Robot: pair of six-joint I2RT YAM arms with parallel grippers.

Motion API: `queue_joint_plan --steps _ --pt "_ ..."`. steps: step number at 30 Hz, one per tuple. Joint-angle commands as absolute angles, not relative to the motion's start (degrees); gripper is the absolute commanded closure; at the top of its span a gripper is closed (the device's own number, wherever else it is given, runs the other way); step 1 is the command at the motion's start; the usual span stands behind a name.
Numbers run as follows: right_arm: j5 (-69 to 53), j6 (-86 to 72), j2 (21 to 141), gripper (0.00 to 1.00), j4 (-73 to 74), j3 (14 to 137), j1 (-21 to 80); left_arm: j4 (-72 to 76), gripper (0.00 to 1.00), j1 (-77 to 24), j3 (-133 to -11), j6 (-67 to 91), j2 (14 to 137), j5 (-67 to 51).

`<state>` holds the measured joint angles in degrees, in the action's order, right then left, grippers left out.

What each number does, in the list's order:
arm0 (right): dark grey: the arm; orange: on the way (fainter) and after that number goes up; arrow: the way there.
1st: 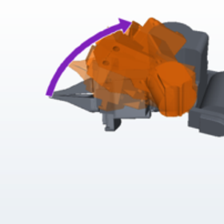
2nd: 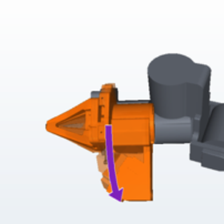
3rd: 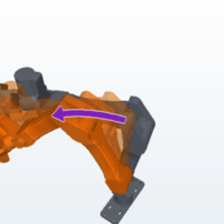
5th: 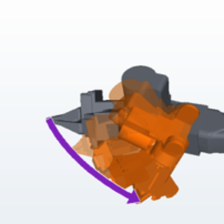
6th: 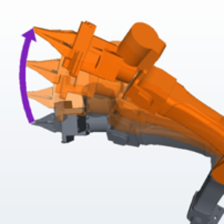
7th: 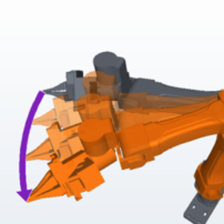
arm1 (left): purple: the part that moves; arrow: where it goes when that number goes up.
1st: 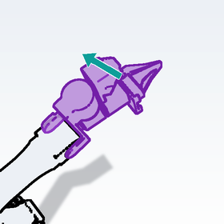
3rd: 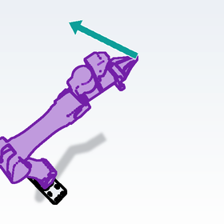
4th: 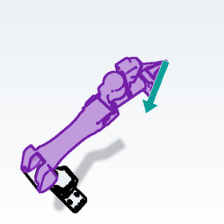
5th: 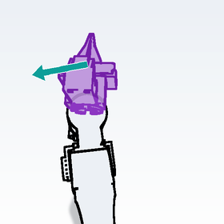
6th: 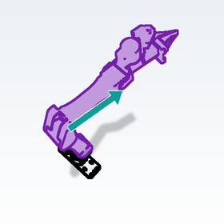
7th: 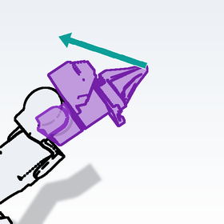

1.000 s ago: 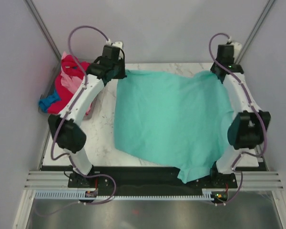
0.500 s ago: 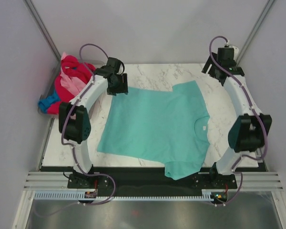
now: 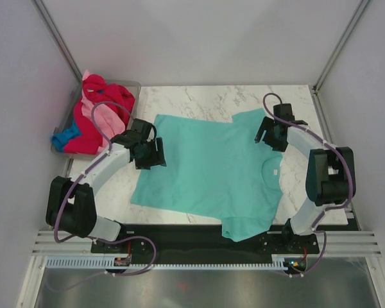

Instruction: Fold and stack the t-shirts

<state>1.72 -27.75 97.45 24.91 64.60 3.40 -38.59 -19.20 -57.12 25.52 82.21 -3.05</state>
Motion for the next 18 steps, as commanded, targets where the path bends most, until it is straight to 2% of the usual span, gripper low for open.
queue_joint_plan --steps 1,5,11,18 --pt "2.5 -28.9 102.9 0.17 23.5 71.5 3.3 -33.1 0.27 -19.1 -56.8 30.1 83.2 -2.2" --pt "3.8 -28.4 113.8 0.18 25.8 77.9 3.3 -28.4 0.29 -19.1 -54.4 33.9 88.7 -3.5" --pt "4.0 -25.0 128.7 0.18 29.6 93.8 2.6 -23.1 0.30 -18.3 -56.0 35.5 98.1 -3.2" --pt "3.7 -25.2 143.8 0.18 35.7 118.0 1.5 -23.5 0.32 -15.7 -70.1 34.4 109.1 -4.1"
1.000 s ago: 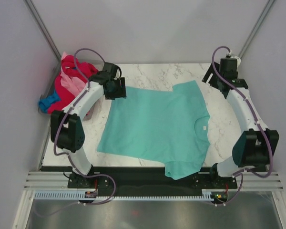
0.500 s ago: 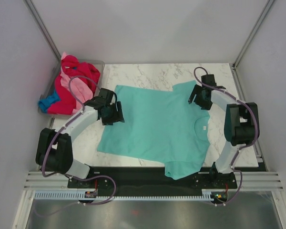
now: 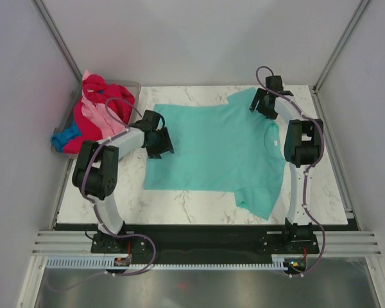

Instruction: Fold and stack the t-shirts

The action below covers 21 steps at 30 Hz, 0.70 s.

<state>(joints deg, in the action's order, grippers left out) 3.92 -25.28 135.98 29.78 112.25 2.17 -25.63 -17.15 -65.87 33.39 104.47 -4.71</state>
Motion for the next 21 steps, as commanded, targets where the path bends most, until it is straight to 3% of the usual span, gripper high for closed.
queue_joint_plan --steps 1,7,15,19,21 --pt "3.3 -25.3 145.0 0.18 36.0 120.1 1.5 -23.6 0.32 -15.6 -71.8 34.3 111.3 -4.7" --pt "-3.0 -23.6 148.5 0.17 37.2 131.6 1.2 -27.2 0.35 -16.0 -81.1 33.8 112.8 -8.2" --pt "-6.0 -21.9 131.1 0.11 38.3 127.1 0.4 -33.5 0.32 -16.3 -71.6 30.6 89.3 -1.9" --pt "-5.7 -23.0 118.4 0.10 39.6 116.1 0.4 -34.7 0.32 -16.4 -61.4 31.9 78.2 1.7" --pt "-3.6 -24.4 108.1 0.13 39.3 103.7 0.6 -34.7 0.32 -16.2 -54.7 32.7 75.2 3.0"
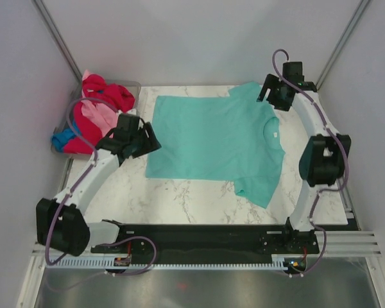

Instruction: Fold and stack the t-shirts

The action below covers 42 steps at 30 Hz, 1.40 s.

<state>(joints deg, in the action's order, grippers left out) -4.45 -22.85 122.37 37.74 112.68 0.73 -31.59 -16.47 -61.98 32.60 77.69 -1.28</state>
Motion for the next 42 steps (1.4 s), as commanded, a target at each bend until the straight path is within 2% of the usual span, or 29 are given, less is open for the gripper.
queue_joint_plan --steps 1,2,5,10,13,18,22,29,34,38,39,41,42 --pt "-1.1 -25.8 100.7 0.14 38.1 98.8 1.1 -34.7 0.32 -15.9 -50.8 33.7 72.4 4.2" --pt "-0.4 -26.7 96.9 0.13 37.3 89.4 1.5 -34.6 0.32 -15.6 -49.1 34.2 71.3 4.5" --pt "1.1 -29.4 82.0 0.11 33.9 72.0 4.9 -33.3 0.33 -14.6 -44.2 36.6 68.0 3.9" --pt "-4.7 -35.8 60.7 0.12 30.5 49.4 9.9 -29.1 0.36 -14.2 -39.5 42.1 66.6 4.3" --pt "-4.7 -38.9 51.4 0.12 30.4 42.7 13.5 -26.7 0.37 -14.1 -37.5 43.7 66.8 5.4" --pt "-3.8 -37.4 44.7 0.12 35.1 39.8 14.2 -20.6 0.39 -13.6 -34.1 44.3 67.6 6.0" --pt "-4.7 -37.7 44.4 0.13 35.3 37.6 14.2 -15.9 0.40 -12.8 -32.3 44.2 70.1 4.7" --pt "-6.9 -38.2 44.4 0.13 31.4 35.5 14.2 -10.0 0.46 -12.7 -31.1 44.0 74.4 3.2" --pt "-7.5 -38.2 46.4 0.14 30.0 34.6 14.2 -7.9 0.57 -12.7 -30.3 43.6 76.0 2.5" --pt "-6.6 -39.2 46.5 0.16 30.1 33.5 14.2 -7.0 0.72 -12.7 -30.1 43.5 76.6 2.5" --pt "-4.9 -40.6 46.1 0.16 30.8 33.1 14.2 -6.9 0.83 -12.7 -30.0 43.3 76.4 2.3" --pt "-2.3 -42.3 46.4 0.19 32.5 32.2 14.7 -6.9 0.98 -12.7 -30.1 42.5 75.9 1.4" --pt "-0.4 -43.7 48.0 0.21 34.6 32.2 15.1 -7.2 0.98 -12.7 -30.2 42.3 74.8 0.8"
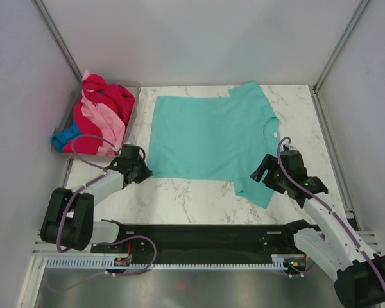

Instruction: Fold and stack the t-shirts

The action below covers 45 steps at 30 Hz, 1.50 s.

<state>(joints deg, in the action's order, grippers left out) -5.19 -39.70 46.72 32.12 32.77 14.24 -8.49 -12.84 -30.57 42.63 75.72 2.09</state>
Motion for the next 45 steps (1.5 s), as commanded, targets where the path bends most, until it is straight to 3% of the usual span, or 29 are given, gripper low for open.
queue_joint_plan --steps 1,7,10,15,18,28,34,35,38,45 --pt "3.1 -44.3 49.3 0.21 36.4 33.1 16.9 -7.4 0.98 -12.7 -30.6 42.0 74.0 0.5" --pt "23.3 -56.6 56.6 0.20 47.9 37.8 32.5 -12.0 0.98 -12.7 -33.0 38.7 68.3 -2.1" --pt "25.8 -62.7 58.0 0.19 48.6 35.8 36.1 -10.6 0.98 -12.7 -31.1 39.4 66.6 -3.2" --pt "28.6 -67.8 55.2 0.29 45.7 30.7 36.0 -8.3 0.98 -12.7 -29.2 39.5 67.1 -5.1" --pt "28.6 -68.7 60.8 0.35 46.1 31.4 36.0 -7.2 0.98 -12.7 -28.0 39.5 67.9 -5.7" --pt "27.2 -72.0 64.0 0.44 42.4 27.7 36.0 -6.5 0.98 -12.7 -27.2 39.4 66.6 -6.2" --pt "27.9 -72.1 63.2 0.71 41.6 27.0 36.0 -6.1 0.98 -12.7 -27.4 39.5 67.8 -6.5" --pt "27.9 -72.0 62.7 0.83 41.5 26.8 36.0 -6.1 0.98 -12.7 -27.5 39.5 67.7 -6.4" --pt "27.9 -71.9 61.5 1.00 41.4 26.5 36.0 -7.7 0.98 -12.7 -28.3 39.9 68.1 -6.4" --pt "30.4 -71.5 53.1 1.00 50.0 31.9 36.0 -16.1 0.98 -12.7 -32.9 41.1 61.6 -9.6"
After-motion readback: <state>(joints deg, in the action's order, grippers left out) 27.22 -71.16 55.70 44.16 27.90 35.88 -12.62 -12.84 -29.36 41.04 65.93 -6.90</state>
